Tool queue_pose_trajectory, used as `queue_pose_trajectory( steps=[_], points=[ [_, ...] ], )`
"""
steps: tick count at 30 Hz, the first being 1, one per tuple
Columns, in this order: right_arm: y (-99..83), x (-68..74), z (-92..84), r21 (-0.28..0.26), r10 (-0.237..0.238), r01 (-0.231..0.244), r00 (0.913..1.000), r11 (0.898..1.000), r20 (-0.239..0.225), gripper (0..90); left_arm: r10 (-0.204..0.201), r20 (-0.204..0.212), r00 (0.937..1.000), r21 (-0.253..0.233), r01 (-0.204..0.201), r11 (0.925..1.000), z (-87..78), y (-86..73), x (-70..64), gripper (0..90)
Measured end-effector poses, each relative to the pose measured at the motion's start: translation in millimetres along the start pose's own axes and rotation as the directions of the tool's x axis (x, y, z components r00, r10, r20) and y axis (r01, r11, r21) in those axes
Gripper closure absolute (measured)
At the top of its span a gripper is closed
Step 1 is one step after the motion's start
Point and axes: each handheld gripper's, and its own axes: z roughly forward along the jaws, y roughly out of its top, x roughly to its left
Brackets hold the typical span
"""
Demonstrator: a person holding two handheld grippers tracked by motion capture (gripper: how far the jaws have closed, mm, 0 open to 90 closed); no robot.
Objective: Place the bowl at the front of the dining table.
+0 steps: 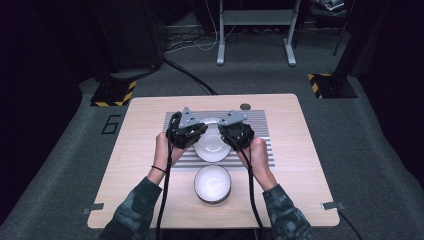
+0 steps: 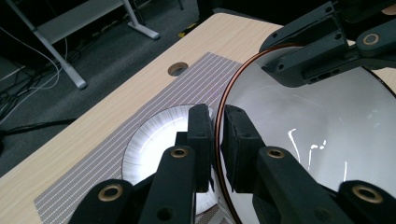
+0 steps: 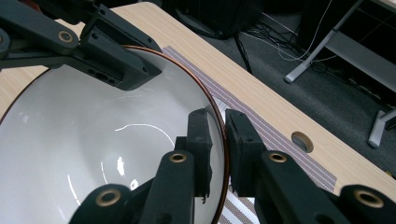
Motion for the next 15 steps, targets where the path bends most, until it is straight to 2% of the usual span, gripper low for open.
queue_pose_trajectory(
  steps=[15],
  points=[
    [-0.9,-8.9,24.8,0.033,0.035,-0.034,0.9993,0.999,-0.013,80.6,-0.022,0.013,0.9997,0.021,0.021,0.9996,19.4,-5.2,16.4,81.2]
  ],
)
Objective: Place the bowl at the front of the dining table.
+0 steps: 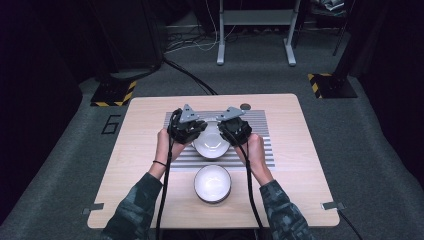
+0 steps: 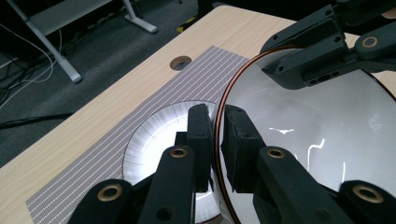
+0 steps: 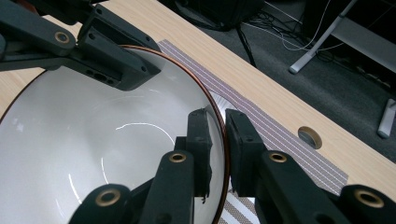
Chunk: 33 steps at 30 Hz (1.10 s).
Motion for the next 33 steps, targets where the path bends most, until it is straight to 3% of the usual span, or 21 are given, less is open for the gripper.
queue_pose_trajectory(
  steps=[33],
  points=[
    [-6.3,-15.4,44.1,0.072,0.060,-0.059,0.9980,0.996,-0.021,80.3,-0.053,0.027,0.9982,0.043,0.052,0.9977,38.8,-12.9,24.9,80.4]
  ],
)
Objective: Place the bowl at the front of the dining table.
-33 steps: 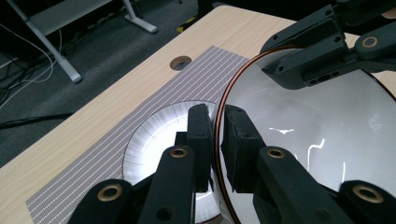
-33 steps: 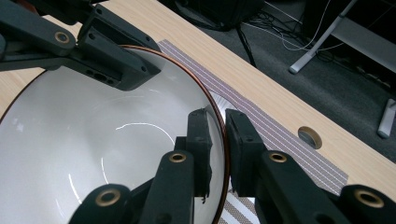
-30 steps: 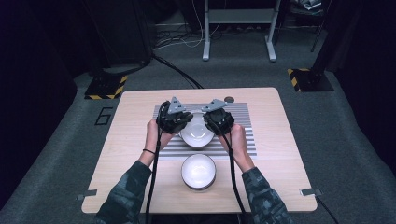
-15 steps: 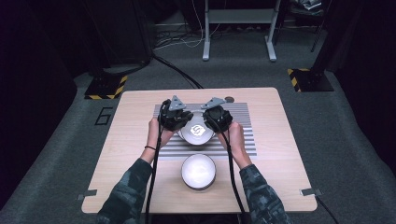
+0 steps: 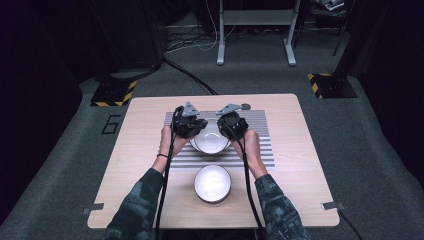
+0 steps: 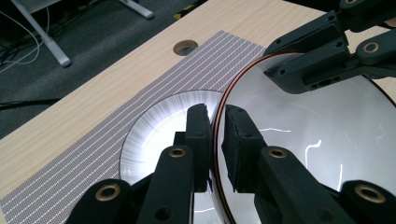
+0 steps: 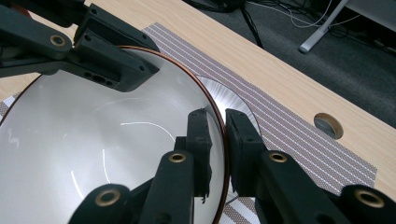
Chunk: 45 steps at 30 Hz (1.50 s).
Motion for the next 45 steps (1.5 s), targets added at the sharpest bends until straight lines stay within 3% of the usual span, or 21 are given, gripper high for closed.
queue_pose_trajectory(
  steps=[21,23,40,41,42,43,44,45],
  points=[
    [-6.3,-7.5,36.3,0.055,0.057,-0.056,0.9983,0.997,-0.008,79.5,-0.020,-0.017,0.9997,0.068,0.021,0.9974,30.0,-8.8,12.8,80.0],
    [-7.0,-9.4,40.1,0.052,0.041,-0.041,0.9991,0.998,-0.007,79.5,-0.019,-0.016,0.9997,0.072,0.020,0.9972,33.0,-9.7,14.6,80.0],
    [-10.6,-15.2,69.2,0.096,0.077,-0.077,0.9970,0.992,0.007,79.5,-0.043,-0.032,0.9986,0.116,0.047,0.9921,56.8,-14.7,27.0,79.8],
    [-11.1,-15.4,71.1,0.098,0.087,-0.088,0.9961,0.991,0.012,79.7,-0.053,-0.035,0.9980,0.110,0.057,0.9924,57.0,-14.4,28.6,80.2],
    [-12.4,-16.9,73.9,0.115,0.085,-0.086,0.9963,0.990,0.015,80.4,-0.077,-0.030,0.9966,0.070,0.079,0.9944,54.5,-14.3,30.8,86.4],
    [-13.9,-18.3,76.9,0.126,0.084,-0.084,0.9964,0.988,0.008,81.9,-0.135,0.025,0.9906,0.041,0.134,0.9902,52.7,-12.1,34.9,90.0],
    [-16.6,-18.6,79.8,0.115,0.103,-0.103,0.9946,0.988,0.013,83.6,-0.105,0.000,0.9945,0.070,0.105,0.9921,55.5,-8.6,32.0,90.0],
    [-17.5,-19.4,84.0,0.129,0.119,-0.120,0.9928,0.984,0.017,85.0,-0.038,-0.048,0.9981,0.133,0.044,0.9901,61.8,-6.5,26.4,90.0]
  ],
)
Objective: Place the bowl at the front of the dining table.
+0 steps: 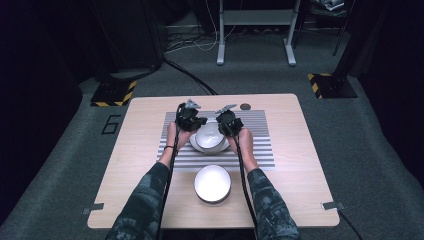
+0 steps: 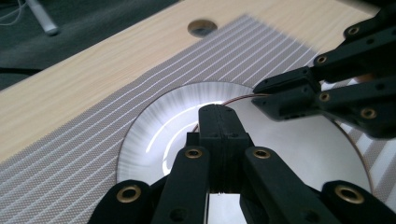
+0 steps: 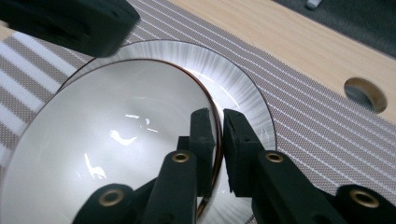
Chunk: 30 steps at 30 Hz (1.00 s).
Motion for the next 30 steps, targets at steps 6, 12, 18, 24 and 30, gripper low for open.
queue_pose_trajectory(
  steps=[6,12,18,24,30],
  points=[
    [2.0,-3.4,13.4,0.045,0.054,-0.052,0.9980,0.998,-0.034,85.3,-0.019,0.015,0.9997,0.039,0.019,0.9991,15.8,-5.6,0.1,90.0],
    [2.8,-5.3,15.7,0.037,0.077,-0.075,0.9966,0.996,-0.032,85.3,-0.043,0.024,0.9988,0.032,0.042,0.9986,13.9,-7.8,2.9,88.7],
    [4.7,-7.0,17.6,0.038,0.102,-0.102,0.9946,0.994,-0.018,85.2,-0.067,0.034,0.9972,0.056,0.065,0.9964,14.3,-9.5,6.1,85.9],
    [5.1,-8.0,18.4,0.041,0.114,-0.113,0.9933,0.993,-0.018,84.7,-0.102,0.044,0.9938,0.071,0.099,0.9926,12.9,-12.3,10.7,80.5],
    [4.9,-9.6,19.0,0.034,0.124,-0.123,0.9917,0.992,-0.033,80.6,-0.119,0.051,0.9916,0.089,0.114,0.9894,10.8,-12.3,11.5,72.4]
  ],
)
